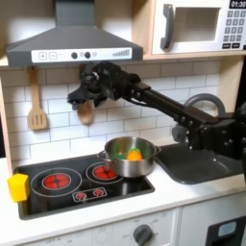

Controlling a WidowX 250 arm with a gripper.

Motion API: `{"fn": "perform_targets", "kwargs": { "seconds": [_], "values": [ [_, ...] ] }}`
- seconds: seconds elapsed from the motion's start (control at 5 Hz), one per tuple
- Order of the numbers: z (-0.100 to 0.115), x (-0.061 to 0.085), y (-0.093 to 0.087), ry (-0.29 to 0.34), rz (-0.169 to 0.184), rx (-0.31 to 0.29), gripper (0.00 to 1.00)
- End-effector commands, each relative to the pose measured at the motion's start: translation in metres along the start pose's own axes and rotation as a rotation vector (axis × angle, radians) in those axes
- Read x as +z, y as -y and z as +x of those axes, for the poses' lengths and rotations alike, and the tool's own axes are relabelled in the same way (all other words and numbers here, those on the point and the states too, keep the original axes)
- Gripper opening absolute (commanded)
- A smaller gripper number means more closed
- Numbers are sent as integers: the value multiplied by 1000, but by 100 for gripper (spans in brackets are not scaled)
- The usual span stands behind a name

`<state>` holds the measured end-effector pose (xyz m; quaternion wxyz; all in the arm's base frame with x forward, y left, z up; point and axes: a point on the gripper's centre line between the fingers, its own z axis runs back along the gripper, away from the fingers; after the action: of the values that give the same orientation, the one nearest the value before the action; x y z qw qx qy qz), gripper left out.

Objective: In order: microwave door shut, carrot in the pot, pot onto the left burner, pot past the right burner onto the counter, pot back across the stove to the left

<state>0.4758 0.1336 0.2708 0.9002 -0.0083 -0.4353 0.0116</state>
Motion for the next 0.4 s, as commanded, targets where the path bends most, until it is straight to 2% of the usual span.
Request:
{"fn": "perform_targets", "kwargs": {
  "seconds": [0.0, 0.2],
  "values": [
    [-1, -2, -1, 3, 2, -2, 100],
    [4, -3, 0, 20, -8, -11, 100]
  ]
}}
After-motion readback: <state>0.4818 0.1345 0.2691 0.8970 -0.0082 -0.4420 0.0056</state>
